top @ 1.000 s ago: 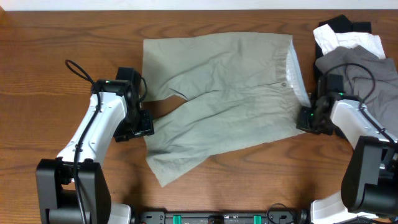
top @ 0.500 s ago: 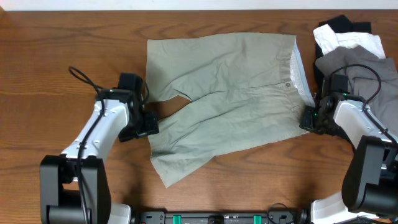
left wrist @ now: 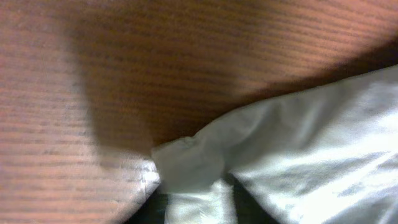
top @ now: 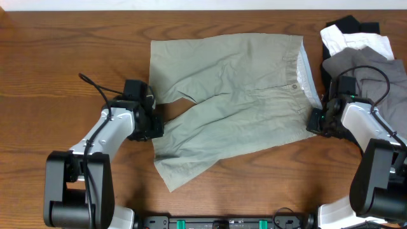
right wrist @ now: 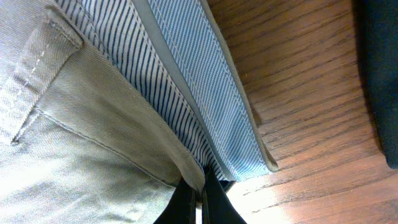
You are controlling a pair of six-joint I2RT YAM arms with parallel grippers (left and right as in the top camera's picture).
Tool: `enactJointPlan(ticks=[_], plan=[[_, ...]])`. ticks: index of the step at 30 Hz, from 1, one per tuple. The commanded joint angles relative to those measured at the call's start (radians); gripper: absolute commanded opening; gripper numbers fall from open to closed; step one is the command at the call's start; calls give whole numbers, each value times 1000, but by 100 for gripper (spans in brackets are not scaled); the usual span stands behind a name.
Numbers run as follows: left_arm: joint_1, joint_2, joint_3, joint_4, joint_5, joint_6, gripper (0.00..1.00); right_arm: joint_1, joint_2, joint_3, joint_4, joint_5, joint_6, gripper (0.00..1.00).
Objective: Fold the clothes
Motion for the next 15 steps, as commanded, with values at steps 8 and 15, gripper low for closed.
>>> enactJointPlan(ticks=[8, 15], plan=[[11, 16, 0, 45, 6, 12, 6, -8, 8, -7, -6, 29, 18, 1], [86, 11, 93, 143, -139, -38, 6, -8, 8, -7, -10, 29, 18, 1]])
